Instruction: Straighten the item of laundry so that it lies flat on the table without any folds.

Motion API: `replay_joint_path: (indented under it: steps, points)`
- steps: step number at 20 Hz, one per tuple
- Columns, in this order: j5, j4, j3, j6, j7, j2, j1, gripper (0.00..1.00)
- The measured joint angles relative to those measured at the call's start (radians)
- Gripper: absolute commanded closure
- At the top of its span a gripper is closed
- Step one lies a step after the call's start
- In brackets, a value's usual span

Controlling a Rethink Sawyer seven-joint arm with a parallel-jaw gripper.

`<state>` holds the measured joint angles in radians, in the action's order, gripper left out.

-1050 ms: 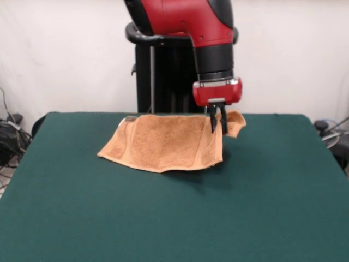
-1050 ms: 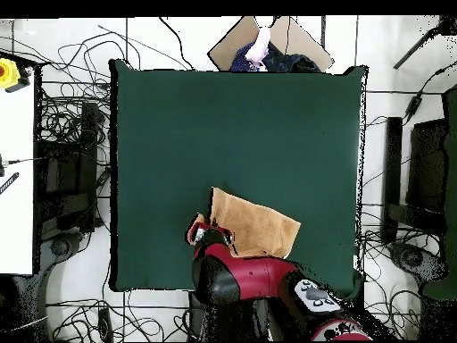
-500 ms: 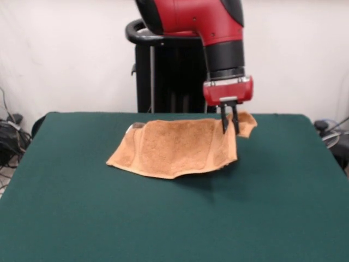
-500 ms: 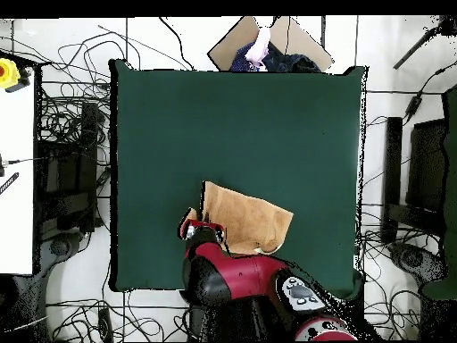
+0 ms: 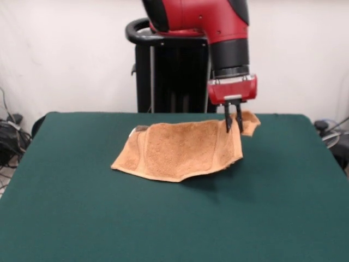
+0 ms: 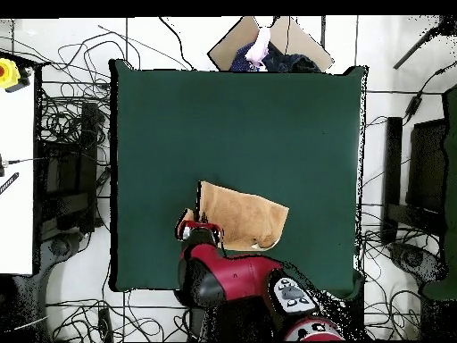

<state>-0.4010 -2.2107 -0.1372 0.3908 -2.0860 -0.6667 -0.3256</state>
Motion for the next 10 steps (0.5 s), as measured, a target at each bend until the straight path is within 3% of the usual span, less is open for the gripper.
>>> replay_joint_path:
  steps: [2, 3, 10]
  points:
    - [0.0, 0.0, 0.008, 0.003, 0.0, 0.0, 0.001, 1.0]
    - [0.0, 0.0, 0.026, 0.01, 0.0, -0.001, 0.002, 0.0]
    - [0.0, 0.007, 0.031, 0.01, 0.0, -0.014, 0.002, 0.0]
